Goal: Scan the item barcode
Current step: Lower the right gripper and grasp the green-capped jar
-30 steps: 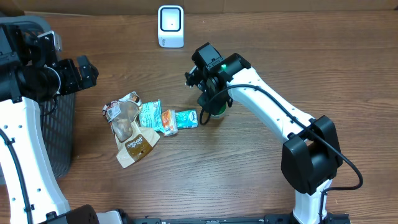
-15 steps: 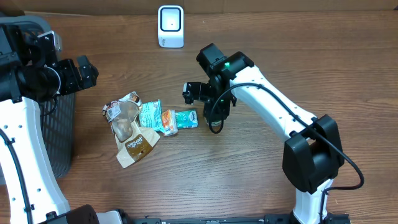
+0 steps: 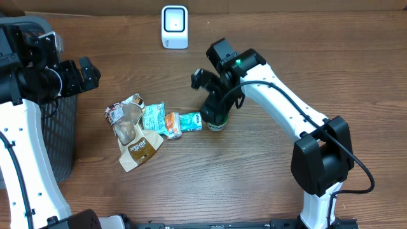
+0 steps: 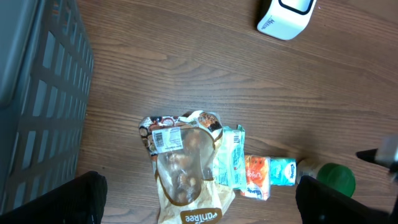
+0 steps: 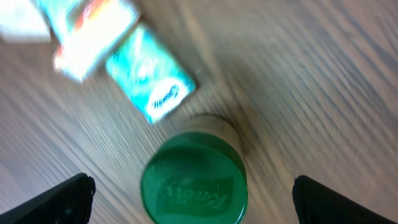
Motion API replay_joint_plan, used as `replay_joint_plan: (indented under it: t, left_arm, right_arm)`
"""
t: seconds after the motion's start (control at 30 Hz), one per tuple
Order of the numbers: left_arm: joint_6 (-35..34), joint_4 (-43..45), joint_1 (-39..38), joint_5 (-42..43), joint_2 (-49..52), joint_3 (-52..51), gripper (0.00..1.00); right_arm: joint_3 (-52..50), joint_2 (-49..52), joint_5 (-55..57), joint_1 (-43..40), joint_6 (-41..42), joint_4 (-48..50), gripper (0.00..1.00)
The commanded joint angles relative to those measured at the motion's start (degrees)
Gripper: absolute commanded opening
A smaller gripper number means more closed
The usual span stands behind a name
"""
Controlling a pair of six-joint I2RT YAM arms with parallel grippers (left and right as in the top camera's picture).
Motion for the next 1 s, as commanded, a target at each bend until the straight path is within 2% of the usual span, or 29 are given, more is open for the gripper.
replay_joint_plan:
  t: [0.0, 0.07, 0.17, 0.43, 0.63, 0.97]
  left_arm:
    - [0.87, 0.02, -0.07, 0.04, -0.09, 0.74, 1.00]
    - [0.87, 0.02, -0.07, 0.04, -0.09, 0.74, 0.99]
    - [0.87, 0.02, -0.07, 0.04, -0.09, 0.74, 0.99]
    - [0.87, 0.02, -0.07, 0.04, -0.09, 0.74, 1.00]
    - [0.87, 0.02, -0.07, 0.04, -0.09, 0.74, 1.00]
    - [0.87, 0.02, -0.07, 0.04, -0.09, 0.74, 0.99]
  right_arm:
    - [3.06, -0.22, 0.46, -0.52, 25.73, -0.70, 1.00]
    - [2.27, -0.22, 0.28, -0.52, 34.07, -1.07, 1.00]
    - [-0.04, -0.20, 0.33, -0.44, 39.56, -0.09, 1.00]
    - [-5.31, -0.15, 4.52, 0.07, 38.64, 2.38, 0.98]
    - [-6.88, -0.15, 4.24, 0.26, 31.85, 3.06, 0.89]
    - [-8.63, 0.00, 4.44, 2.67, 28.50, 5.51, 0.86]
